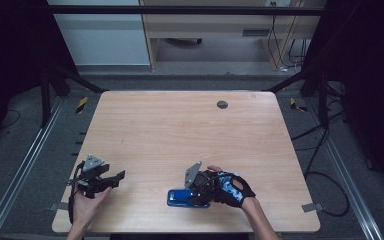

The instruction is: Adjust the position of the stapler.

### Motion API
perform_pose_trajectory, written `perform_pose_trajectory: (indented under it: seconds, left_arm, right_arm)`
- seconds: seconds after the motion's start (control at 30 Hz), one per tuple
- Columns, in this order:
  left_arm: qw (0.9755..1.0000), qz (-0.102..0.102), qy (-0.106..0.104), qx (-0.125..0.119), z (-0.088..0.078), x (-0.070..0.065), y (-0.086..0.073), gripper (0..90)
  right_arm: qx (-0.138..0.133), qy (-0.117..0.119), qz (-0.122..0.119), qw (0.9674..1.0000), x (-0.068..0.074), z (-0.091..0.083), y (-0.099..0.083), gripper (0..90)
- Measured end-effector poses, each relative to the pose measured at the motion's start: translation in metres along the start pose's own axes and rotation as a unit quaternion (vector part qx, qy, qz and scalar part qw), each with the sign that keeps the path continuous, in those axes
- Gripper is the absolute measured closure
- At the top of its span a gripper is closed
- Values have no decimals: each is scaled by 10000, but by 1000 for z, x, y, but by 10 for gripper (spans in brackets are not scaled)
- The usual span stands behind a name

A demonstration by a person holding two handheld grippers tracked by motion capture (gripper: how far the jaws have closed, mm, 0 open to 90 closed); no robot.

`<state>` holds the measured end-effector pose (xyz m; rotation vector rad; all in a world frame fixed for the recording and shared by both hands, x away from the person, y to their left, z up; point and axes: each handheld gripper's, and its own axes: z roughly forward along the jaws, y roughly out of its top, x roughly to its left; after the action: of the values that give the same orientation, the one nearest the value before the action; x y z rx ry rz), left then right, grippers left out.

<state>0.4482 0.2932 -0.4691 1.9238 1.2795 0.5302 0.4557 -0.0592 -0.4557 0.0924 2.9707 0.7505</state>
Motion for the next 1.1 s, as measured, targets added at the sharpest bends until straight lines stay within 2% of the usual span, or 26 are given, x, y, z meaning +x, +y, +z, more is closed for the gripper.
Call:
perform_pose_trajectory:
  seconds: [0.07, 0.13, 0.17, 0.3, 0.4, 0.5, 0.67, 0.73, 0.77, 0.8, 0.93, 1.0, 1.03, 1.1]
  left_arm:
    - [10000, 9, -17, -3, 0, 0, 0, 305]
    - [10000, 14, -26, -4, 0, 0, 0, 303]
    - [10000, 15, -35, -10, 0, 0, 0, 303]
    - [10000, 64, -56, -13, 0, -2, 1, 302]
    - [9999, 112, -84, -26, 0, -5, 2, 303]
    - [9997, 172, -138, -68, -1, -8, 3, 303]
    - [9993, 281, -225, -55, -2, -14, 5, 298]
    - [9992, 304, -261, -91, -3, -16, 6, 297]
    - [9991, 293, -288, -116, -4, -17, 7, 287]
    - [9990, 284, -307, -139, -5, -19, 8, 287]
    - [9985, 406, -316, -175, -7, -24, 11, 288]
    - [9979, 504, -352, -206, -9, -26, 13, 323]
    - [9976, 546, -358, -221, -10, -28, 15, 347]
    - [9968, 661, -357, -261, -13, -32, 18, 357]
  right_arm:
    - [-142, -16, 93, 9999, 0, -1, -3, 510]
    - [-396, -109, 340, 9986, 2, -7, -7, 489]
    - [-396, -109, 340, 9986, 2, -7, -7, 489]
    - [-876, -235, 706, 9934, 3, -19, -12, 471]
    - [-1293, -388, 907, 9867, 4, -28, -16, 493]
    - [-1622, -640, 1141, 9781, 6, -37, -20, 539]
    - [-2078, -972, 1496, 9618, 12, -49, -30, 600]
    - [-2181, -1073, 1623, 9563, 14, -52, -35, 633]
    - [-2236, -1149, 1769, 9516, 16, -55, -40, 663]
    - [-2236, -1149, 1769, 9516, 16, -55, -40, 663]
    - [-2366, -1194, 1977, 9438, 19, -58, -50, 736]
    - [-2475, -1188, 2037, 9398, 20, -59, -56, 772]
    - [-2520, -1186, 2035, 9386, 22, -61, -59, 803]
    - [-2528, -1145, 2053, 9385, 23, -61, -61, 822]
